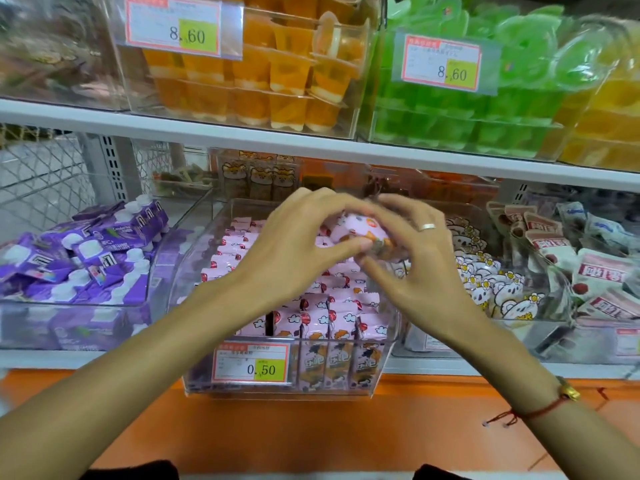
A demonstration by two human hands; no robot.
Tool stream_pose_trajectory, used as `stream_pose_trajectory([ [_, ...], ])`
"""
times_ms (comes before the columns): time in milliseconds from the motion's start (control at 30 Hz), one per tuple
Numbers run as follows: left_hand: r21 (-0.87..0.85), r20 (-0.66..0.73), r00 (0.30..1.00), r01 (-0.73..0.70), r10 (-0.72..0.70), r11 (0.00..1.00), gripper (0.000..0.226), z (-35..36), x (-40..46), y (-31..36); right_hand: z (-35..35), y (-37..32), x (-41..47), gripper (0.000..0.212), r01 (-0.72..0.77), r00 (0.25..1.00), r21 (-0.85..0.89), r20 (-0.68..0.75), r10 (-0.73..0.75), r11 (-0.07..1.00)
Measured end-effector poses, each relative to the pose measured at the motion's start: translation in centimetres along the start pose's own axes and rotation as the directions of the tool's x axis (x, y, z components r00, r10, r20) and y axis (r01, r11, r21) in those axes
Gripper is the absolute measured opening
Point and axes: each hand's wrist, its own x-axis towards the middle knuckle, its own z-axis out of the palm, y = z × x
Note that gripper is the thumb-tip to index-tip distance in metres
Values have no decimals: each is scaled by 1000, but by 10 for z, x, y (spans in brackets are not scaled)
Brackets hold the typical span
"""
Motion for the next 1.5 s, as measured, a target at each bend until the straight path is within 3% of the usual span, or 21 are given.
stream_pose_trajectory([
  [67, -156, 19, 1000, 26, -24, 987, 42, 6, 4, 2, 0, 1, 1, 45, 0, 1000, -50, -15, -1, 999],
  [133, -261, 13, 995, 98, -98, 960, 46, 15, 10, -3, -2, 6, 3, 39, -94, 992, 0, -80, 93, 996],
  [200, -167, 42, 984, 179, -174, 970, 35, 27, 15, -13, -7, 14, 4, 35, -222, 958, 133, -156, 242, 966],
  [267, 68, 169, 957, 226, -235, 972, 30, 39, 19, -28, -10, 20, 4, 30, -295, 919, 320, -164, 359, 900],
  [367, 340, 404, 863, 166, -303, 926, 34, 52, 22, -48, -10, 25, 4, 35, -317, 905, 473, -109, 411, 822],
  [500, 408, 542, 774, 97, -326, 908, 39, 60, 24, -59, -7, 29, 9, 44, -385, 883, 539, -20, 469, 749],
  [667, 323, 539, 814, 39, -217, 946, 37, 59, 11, -56, 1, 33, 11, 27, -515, 825, 655, 205, 526, 553],
  [800, 306, 518, 829, 50, -211, 951, 41, 57, -6, -54, 4, 39, 18, 20, -487, 870, 436, 165, 465, 757],
  [933, 282, 528, 819, 80, -224, 956, 42, 52, -9, -55, 8, 39, 31, 33, -293, 955, 244, 129, 268, 925],
  [1000, 287, 536, 813, 79, -228, 955, 42, 51, -8, -55, 12, 38, 39, 30, -198, 964, 91, 200, 177, 976],
  [1100, 289, 538, 810, 82, -233, 954, 43, 52, -10, -56, 17, 39, 49, 24, -123, 906, -122, 391, 162, 985],
  [1233, 245, 497, 835, 127, -237, 961, 41, 54, -12, -58, 22, 39, 56, 21, 132, 818, -398, 561, 127, 908],
  [1367, 217, 453, 854, 175, -258, 960, 36, 56, -11, -61, 24, 37, 56, 32, 160, 700, -447, 680, 218, 880],
  [1433, 228, 436, 863, 170, -257, 959, 36, 56, -6, -62, 20, 37, 52, 32, 131, 700, -426, 679, 221, 895],
  [1500, 256, 433, 869, 136, -239, 957, 37, 57, 2, -64, 17, 37, 44, 30, 64, 760, -365, 622, 191, 929],
])
